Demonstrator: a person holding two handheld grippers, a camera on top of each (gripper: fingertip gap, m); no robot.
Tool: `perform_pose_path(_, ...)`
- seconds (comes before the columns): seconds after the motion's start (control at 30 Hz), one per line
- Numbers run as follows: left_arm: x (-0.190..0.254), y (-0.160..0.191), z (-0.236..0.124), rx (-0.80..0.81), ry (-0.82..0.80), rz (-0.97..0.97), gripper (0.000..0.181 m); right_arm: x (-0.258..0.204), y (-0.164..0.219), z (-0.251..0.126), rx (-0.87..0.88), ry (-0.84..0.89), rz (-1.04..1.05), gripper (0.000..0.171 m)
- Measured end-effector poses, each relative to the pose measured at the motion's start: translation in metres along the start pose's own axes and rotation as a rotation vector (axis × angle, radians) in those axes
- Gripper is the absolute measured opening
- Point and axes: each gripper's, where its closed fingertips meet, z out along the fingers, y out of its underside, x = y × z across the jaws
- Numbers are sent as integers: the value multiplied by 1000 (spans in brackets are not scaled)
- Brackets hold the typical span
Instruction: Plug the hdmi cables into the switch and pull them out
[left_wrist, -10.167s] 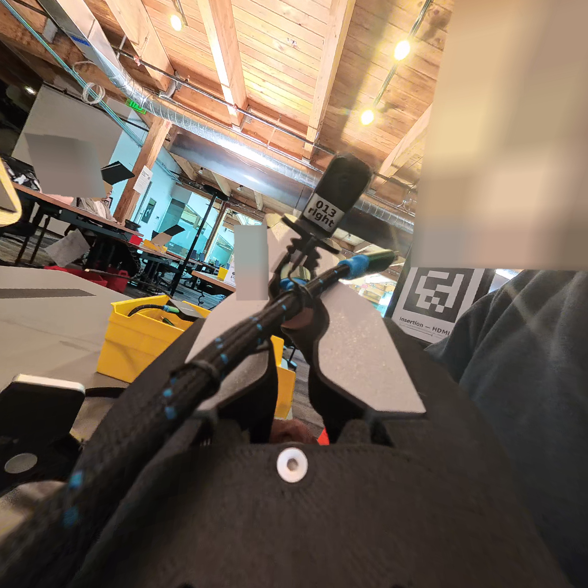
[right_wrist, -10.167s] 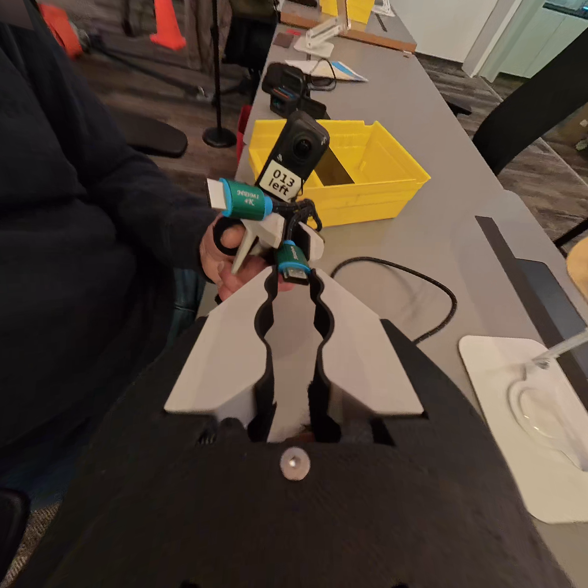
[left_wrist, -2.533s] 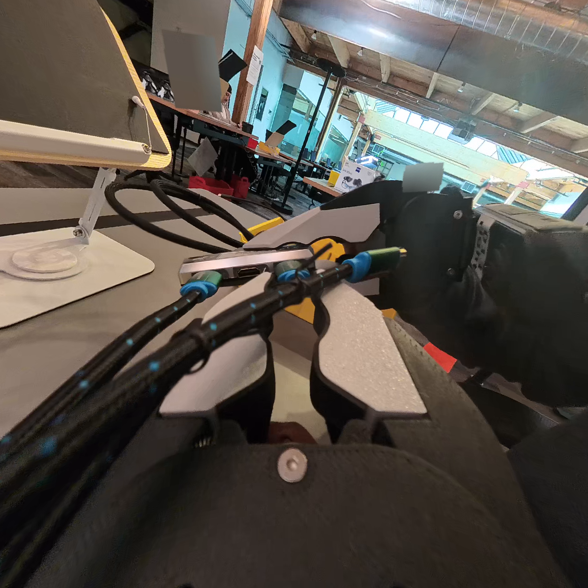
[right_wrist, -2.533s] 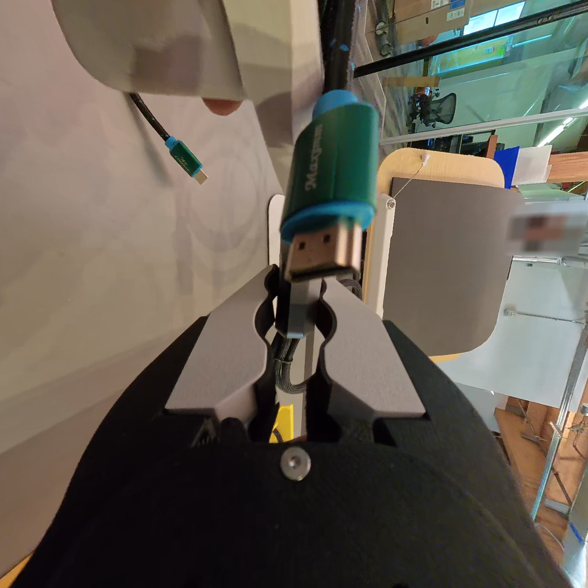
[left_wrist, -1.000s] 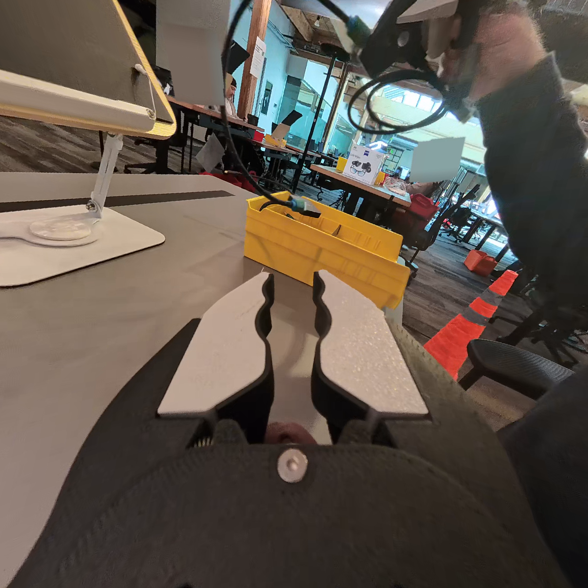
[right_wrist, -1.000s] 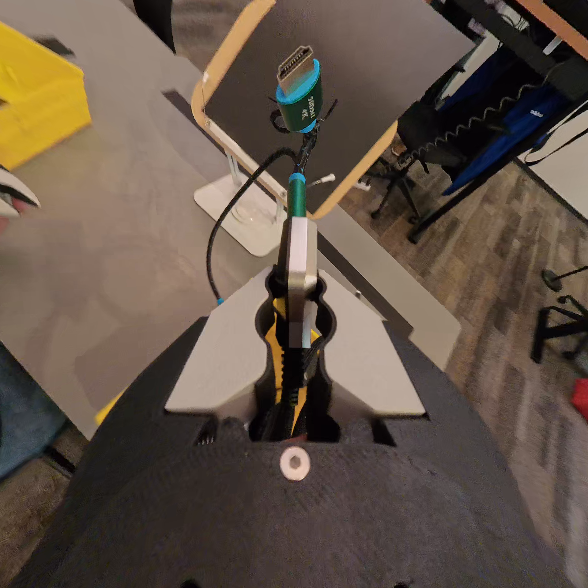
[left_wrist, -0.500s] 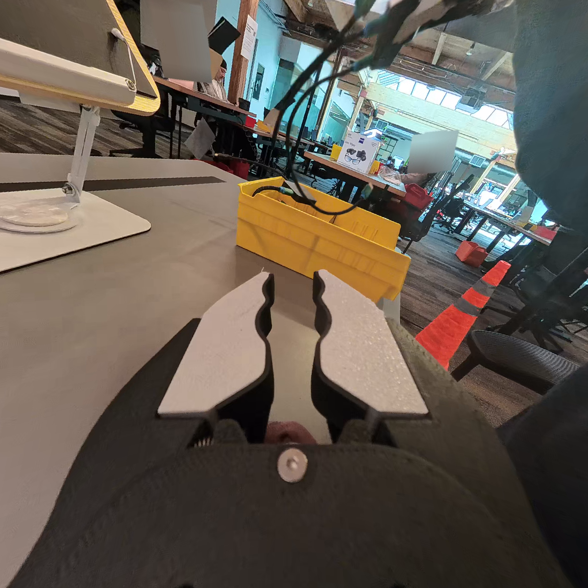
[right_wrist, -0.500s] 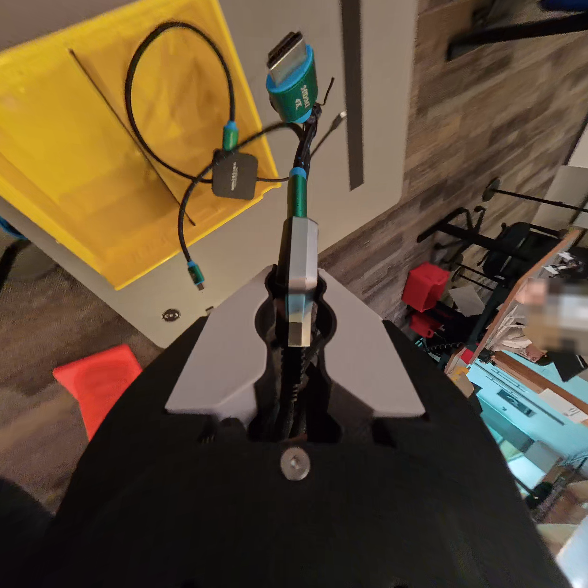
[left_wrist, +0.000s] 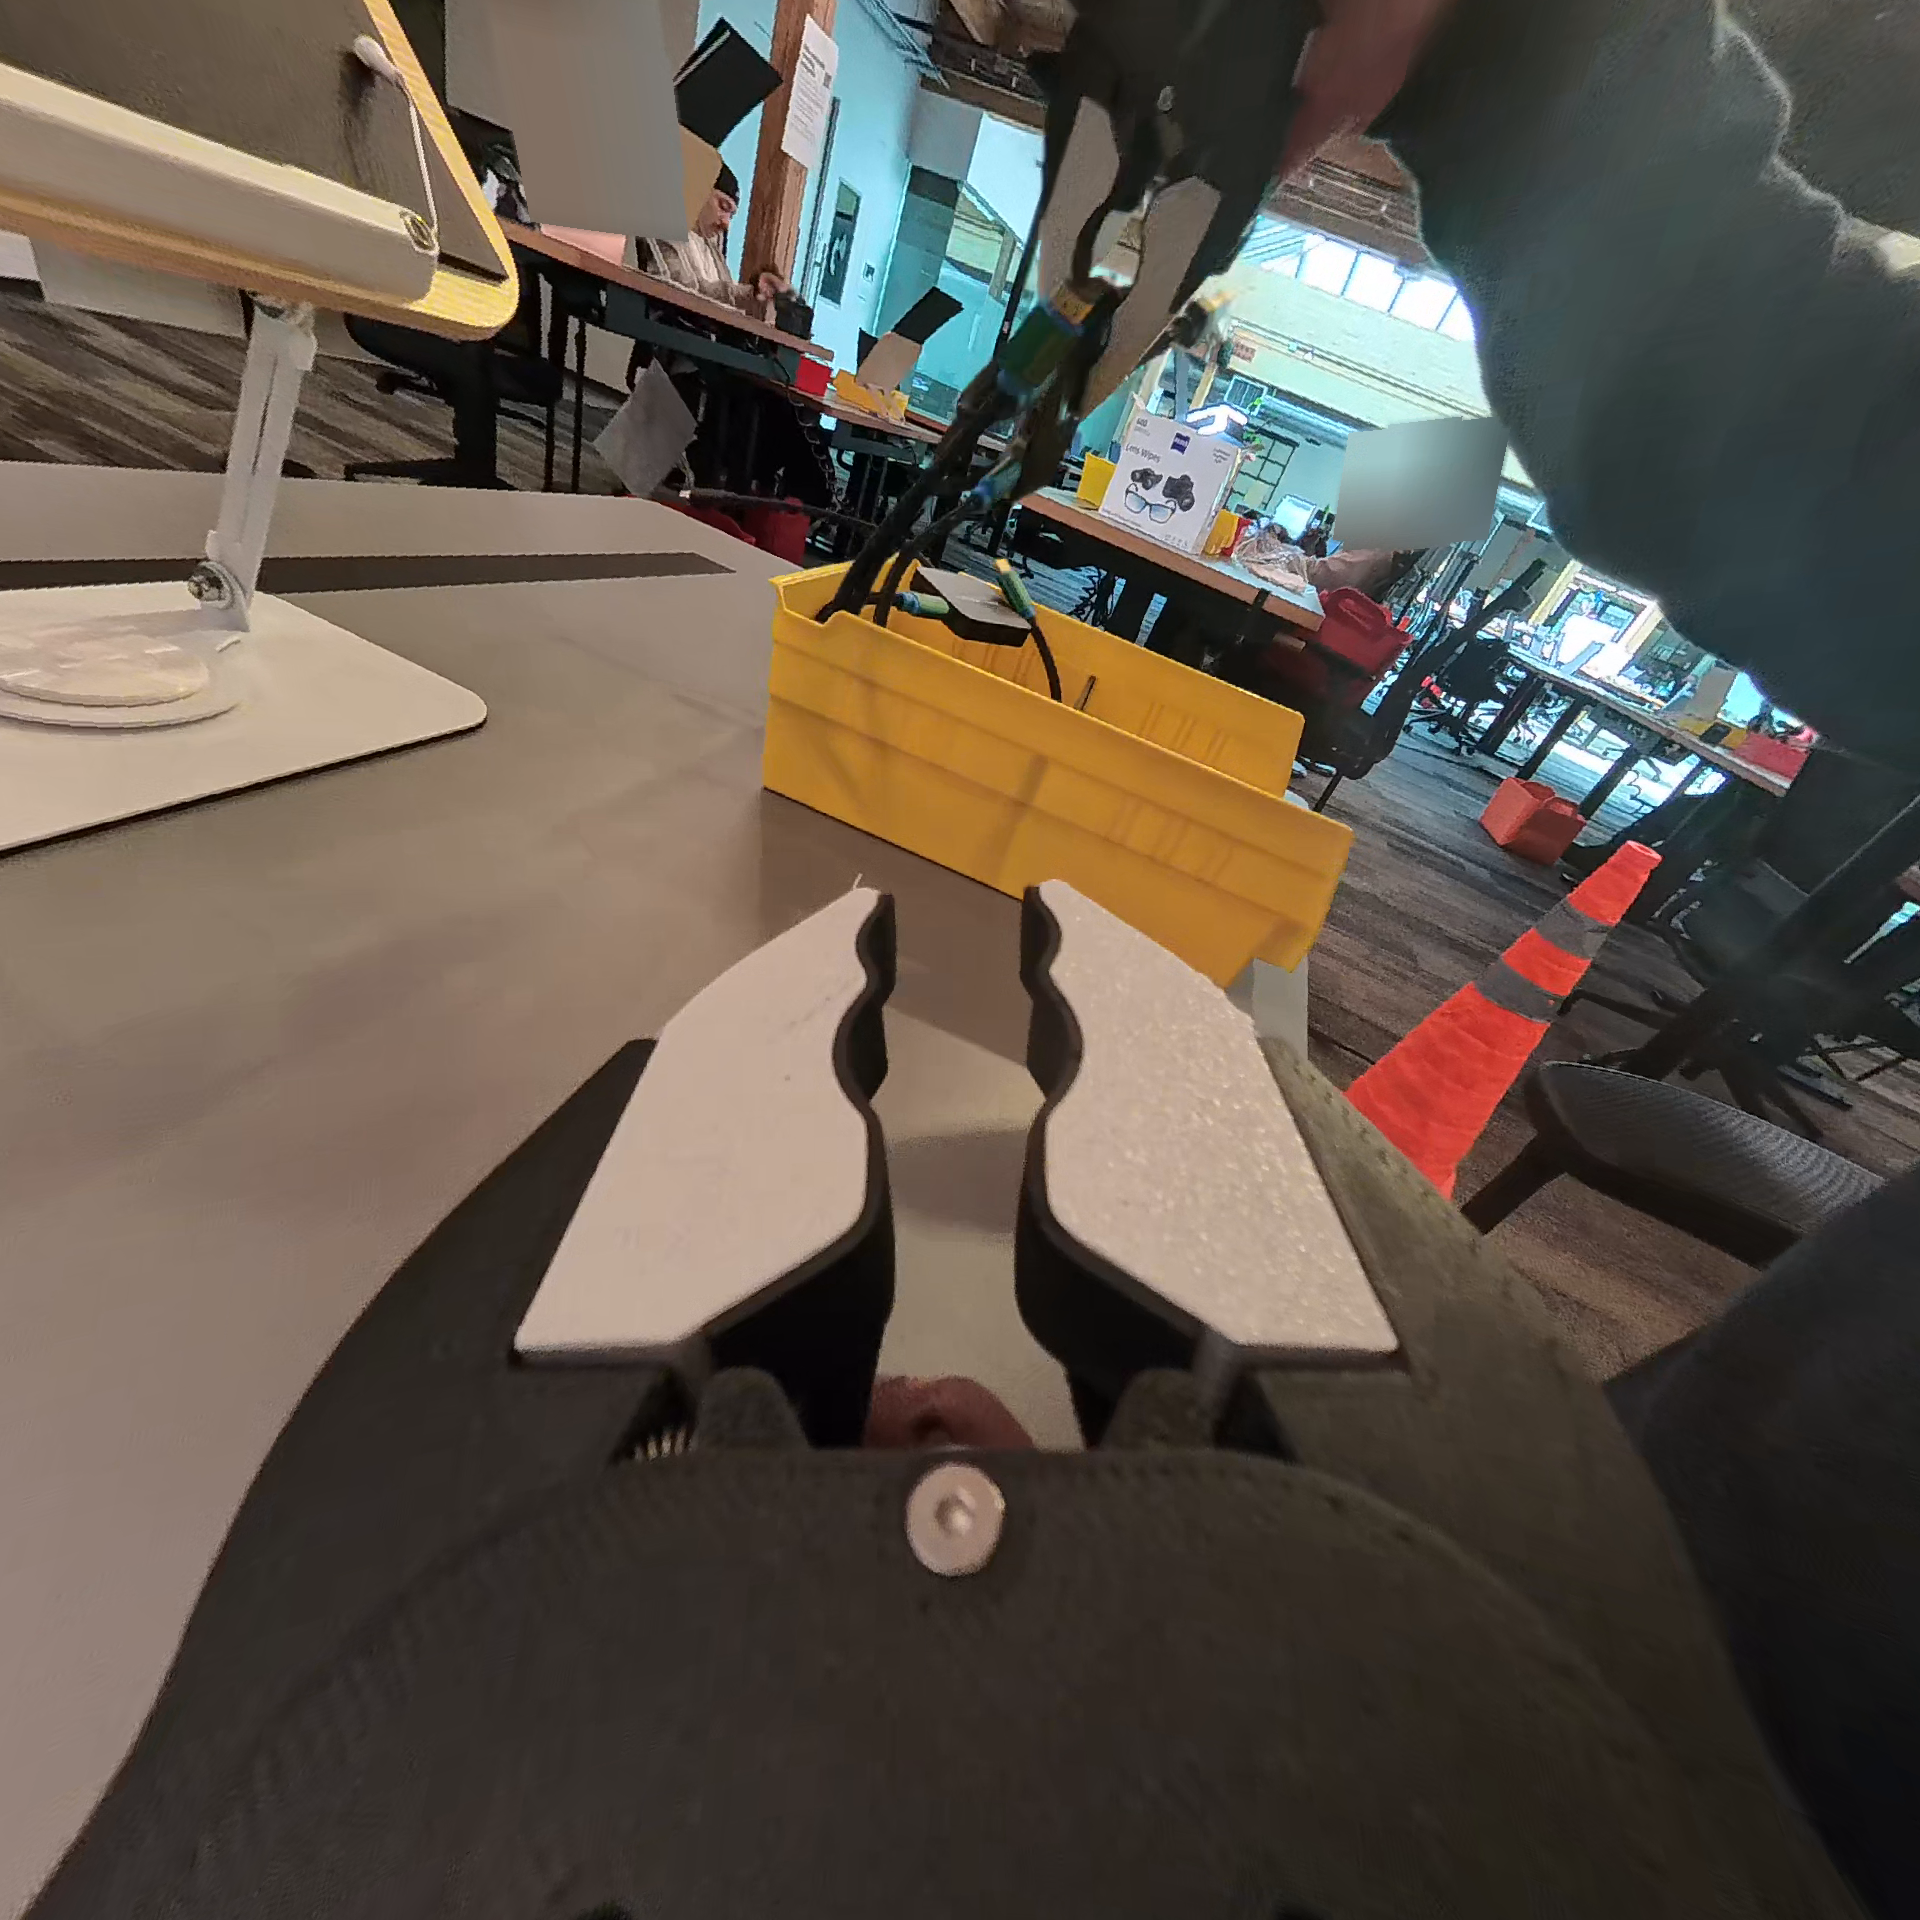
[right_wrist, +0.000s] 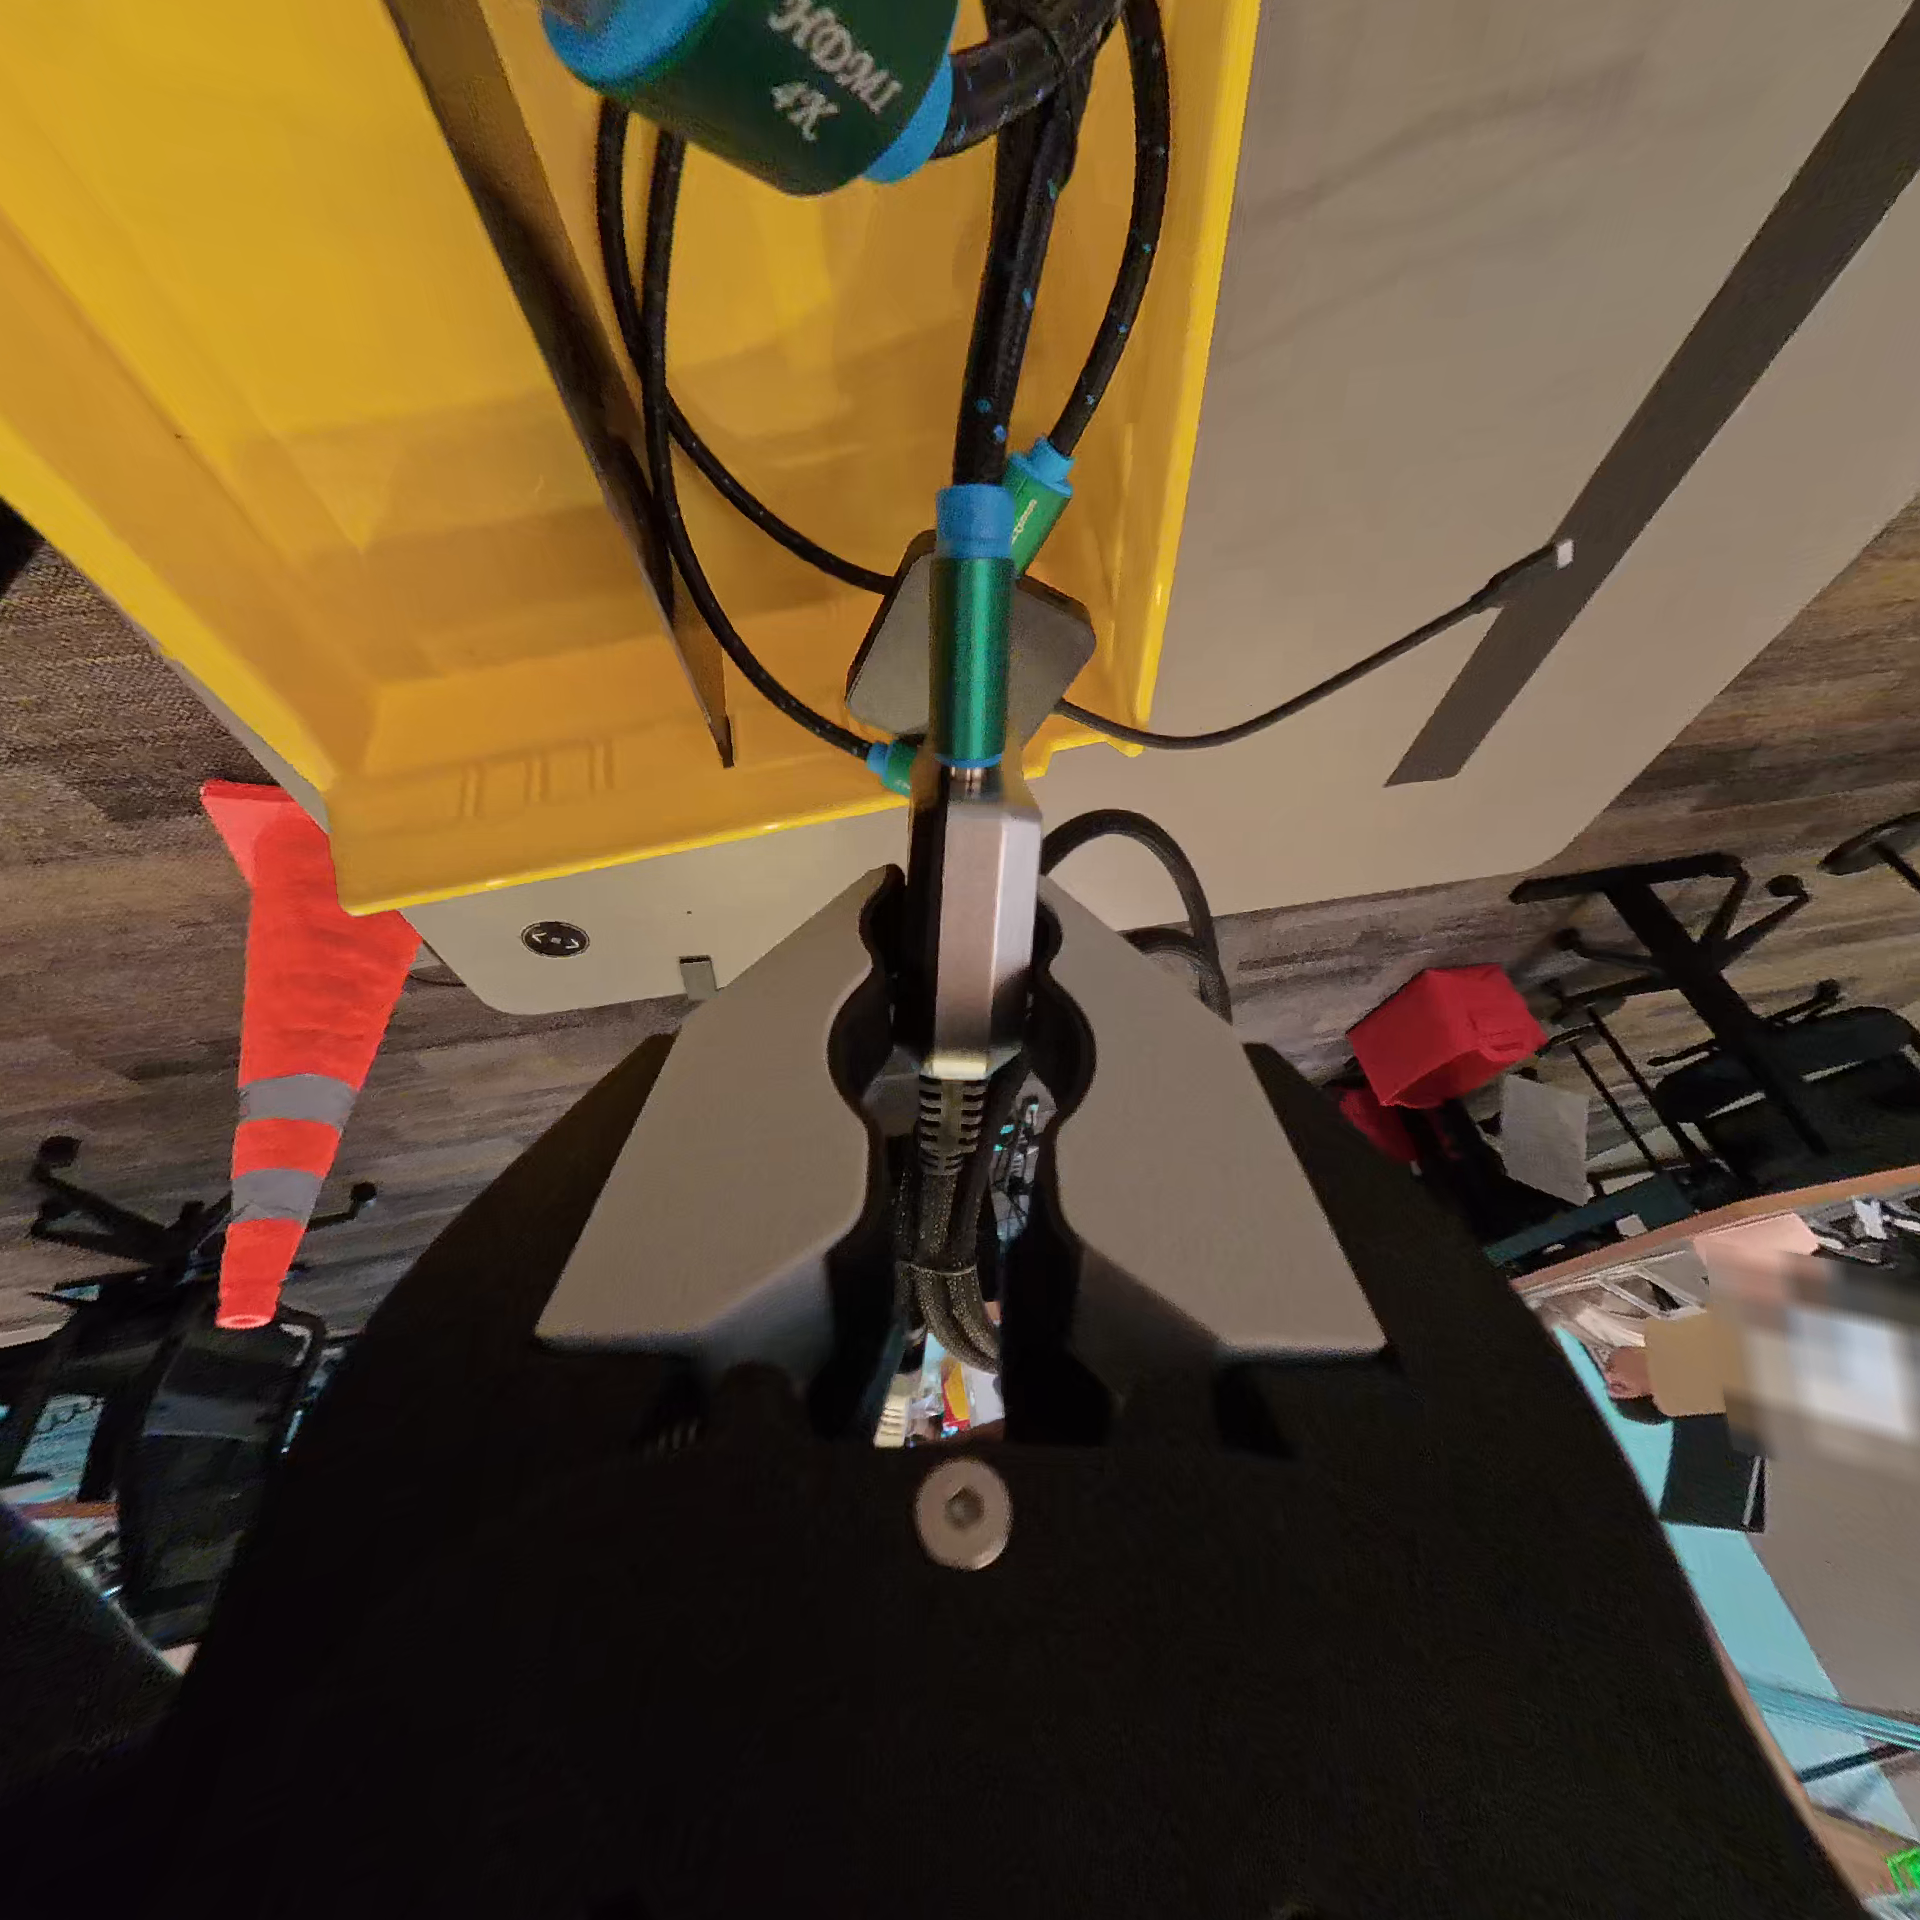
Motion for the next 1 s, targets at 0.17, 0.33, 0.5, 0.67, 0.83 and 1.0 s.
perform_pose_path(0.17,0,4,3,-10,6,-7,22,5,3,32,-131,-49,-22,19)
perform_pose_path(0.33,1,8,7,-22,11,-7,22,7,-15,53,-142,-78,-54,20)
perform_pose_path(0.5,1,10,8,-31,8,-4,22,-1,-28,78,-161,-147,-61,20)
perform_pose_path(0.67,1,12,9,-32,13,-12,22,-3,-34,82,-221,-137,-98,19)
perform_pose_path(0.83,6,12,11,-36,23,1,22,-5,-40,95,-273,-137,-117,20)
perform_pose_path(1.0,4,11,5,-30,12,6,22,-9,-48,112,-241,-132,-96,23)
